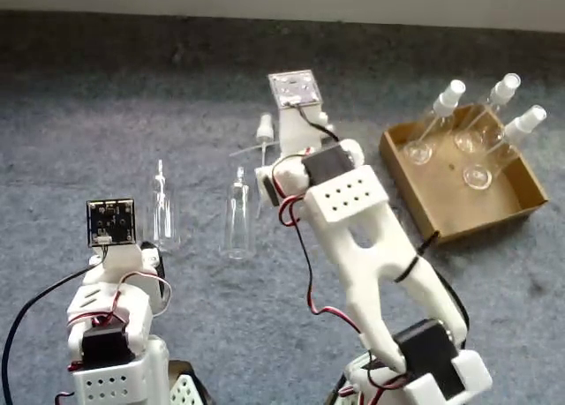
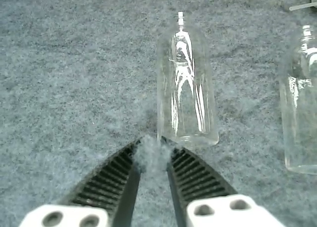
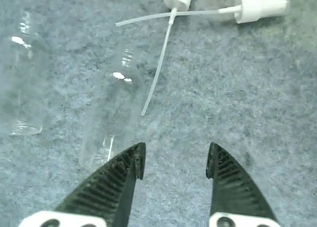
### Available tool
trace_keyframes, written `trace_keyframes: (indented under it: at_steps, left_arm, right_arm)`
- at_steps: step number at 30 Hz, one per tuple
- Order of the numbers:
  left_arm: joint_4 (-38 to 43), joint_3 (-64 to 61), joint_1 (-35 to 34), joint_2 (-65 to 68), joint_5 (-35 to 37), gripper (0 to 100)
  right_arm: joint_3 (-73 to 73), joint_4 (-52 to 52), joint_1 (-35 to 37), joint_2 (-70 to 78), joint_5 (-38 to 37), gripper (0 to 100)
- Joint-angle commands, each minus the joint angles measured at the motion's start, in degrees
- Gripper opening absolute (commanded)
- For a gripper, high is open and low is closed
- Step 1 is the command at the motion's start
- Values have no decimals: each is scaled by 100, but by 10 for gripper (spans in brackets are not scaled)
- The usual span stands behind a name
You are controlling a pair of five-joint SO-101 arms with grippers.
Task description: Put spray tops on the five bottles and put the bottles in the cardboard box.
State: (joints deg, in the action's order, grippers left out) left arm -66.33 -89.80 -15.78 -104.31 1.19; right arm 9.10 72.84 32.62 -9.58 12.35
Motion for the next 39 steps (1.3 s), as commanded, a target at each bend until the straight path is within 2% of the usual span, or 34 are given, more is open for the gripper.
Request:
trace_keyframes:
  at_steps: [1, 6, 8, 12, 21, 28, 30, 39]
  left_arm:
    - [-9, 242, -48, -48, -35, 5]
    - [9, 215, -48, -48, -35, 5]
    - [9, 84, -48, -48, -35, 5]
    - [9, 40, -40, -48, -35, 5]
    - [18, 22, -40, -48, -35, 5]
    - [18, 13, -40, -48, -35, 5]
    - [18, 13, -40, -48, -35, 5]
    - [18, 4, -31, -48, -35, 5]
  right_arm:
    - [-1244, 435, 347, 488, 387, 190]
    - [-2387, 787, 549, 1596, 545, 341]
    - [-2668, 910, 681, 2035, 563, 371]
    - [-3029, 848, 927, 2844, 554, 372]
    - [-4110, 681, 945, 4286, 580, 372]
    - [-4224, 699, 919, 4954, 580, 371]
    - [-4242, 778, 919, 5015, 580, 353]
    - [-4268, 1156, 901, 4945, 536, 136]
